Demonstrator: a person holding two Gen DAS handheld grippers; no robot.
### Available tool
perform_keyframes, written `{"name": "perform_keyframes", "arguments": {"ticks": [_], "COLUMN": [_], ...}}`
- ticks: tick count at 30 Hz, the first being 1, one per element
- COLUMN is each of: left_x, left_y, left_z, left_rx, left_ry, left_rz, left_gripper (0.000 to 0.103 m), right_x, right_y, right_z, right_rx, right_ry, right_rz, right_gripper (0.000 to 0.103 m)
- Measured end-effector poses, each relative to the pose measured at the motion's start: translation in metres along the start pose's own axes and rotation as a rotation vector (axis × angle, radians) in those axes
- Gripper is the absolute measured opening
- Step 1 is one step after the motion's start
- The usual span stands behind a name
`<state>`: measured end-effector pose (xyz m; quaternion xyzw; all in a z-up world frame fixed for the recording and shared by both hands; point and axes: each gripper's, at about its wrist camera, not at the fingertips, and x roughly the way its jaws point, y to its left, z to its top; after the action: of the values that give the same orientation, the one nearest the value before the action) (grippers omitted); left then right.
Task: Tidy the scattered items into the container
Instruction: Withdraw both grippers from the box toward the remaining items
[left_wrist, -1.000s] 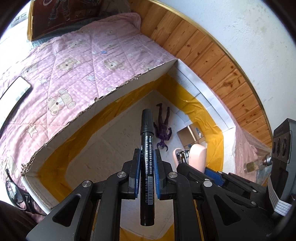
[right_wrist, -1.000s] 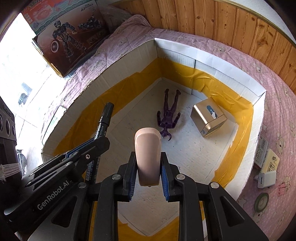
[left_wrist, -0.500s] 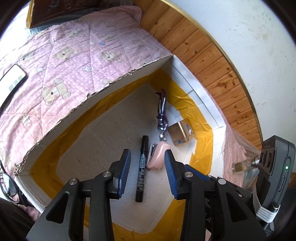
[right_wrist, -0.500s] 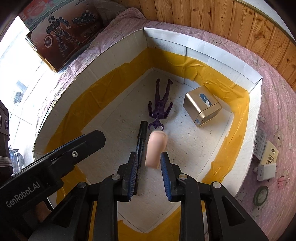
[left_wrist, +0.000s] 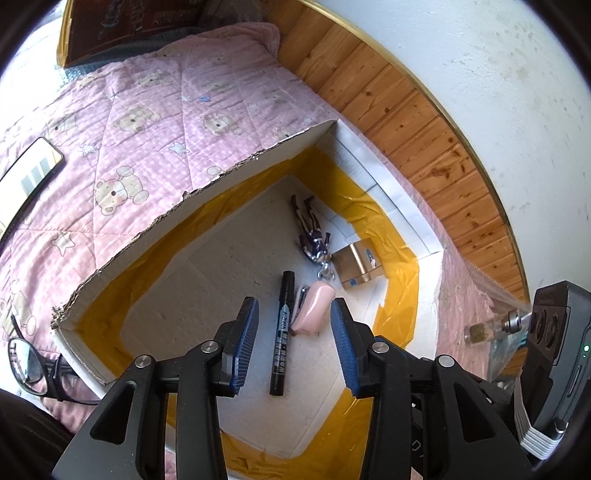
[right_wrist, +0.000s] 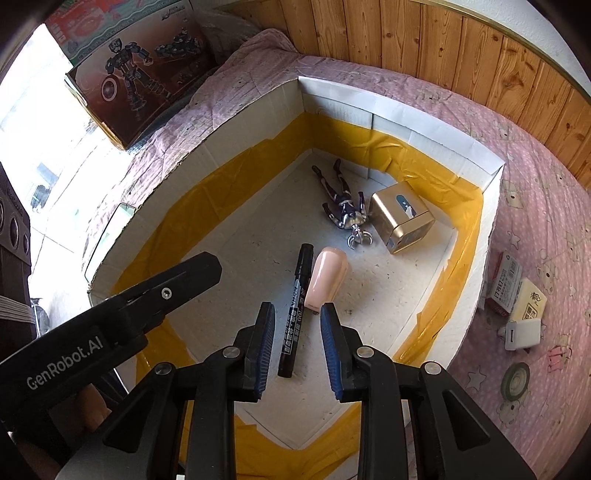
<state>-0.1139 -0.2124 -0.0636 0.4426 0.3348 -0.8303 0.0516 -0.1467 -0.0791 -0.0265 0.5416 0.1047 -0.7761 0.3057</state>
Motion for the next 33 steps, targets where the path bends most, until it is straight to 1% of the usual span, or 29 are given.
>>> {"name": "perform_keyframes", "arguments": {"ticks": [11, 18, 21, 23, 25, 28, 30, 33], "left_x": [-0.014, -0.021, -0.025, -0.028, -0.032, -0.040, -0.047, -0.058], "left_y": [-0.011, -0.019, -0.024, -0.027, -0.027, -0.028, -0.031, -0.041], "left_z": [-0.008, -0.014, -0.018, -0.020, -0.022, -0.024, -0.026, -0.034], "left_rx": [0.045, 0.072, 0.086, 0.087, 0.082, 0.073, 0.095, 0.140], "left_ry": [-0.035, -0.066, -0.082, -0.091, -0.104, -0.135, -0.178, -0.242], "left_rz": [0.015, 0.036, 0.028, 0.008, -0.024, -0.063, -0.062, -0.062], "left_gripper": [0.043, 0.043, 0.043, 0.044, 0.046, 0.047, 0.047, 0.047], "right_x": [-0.015, -0.034, -0.043, -0.049, -0.055, -0.066, -0.075, -0.090], "right_y": [0.001, 0.000, 0.000, 0.000, -0.001, -0.002, -0.005, -0.010], "right_z": [-0.010, -0.018, -0.022, -0.025, -0.029, -0.036, -0.041, -0.051], "right_rx": [-0.006, -0.009, -0.022, -0.025, -0.025, -0.027, -0.026, -0.018], "right_ry": [-0.020, -0.056, -0.080, -0.095, -0.117, -0.168, -0.214, -0.294], "right_rz": [0.001, -0.002, -0.006, 0.001, 0.025, 0.053, 0.051, 0.086], "right_gripper": [0.029, 0.029, 0.029, 0.029, 0.029, 0.029, 0.029, 0.029]}}
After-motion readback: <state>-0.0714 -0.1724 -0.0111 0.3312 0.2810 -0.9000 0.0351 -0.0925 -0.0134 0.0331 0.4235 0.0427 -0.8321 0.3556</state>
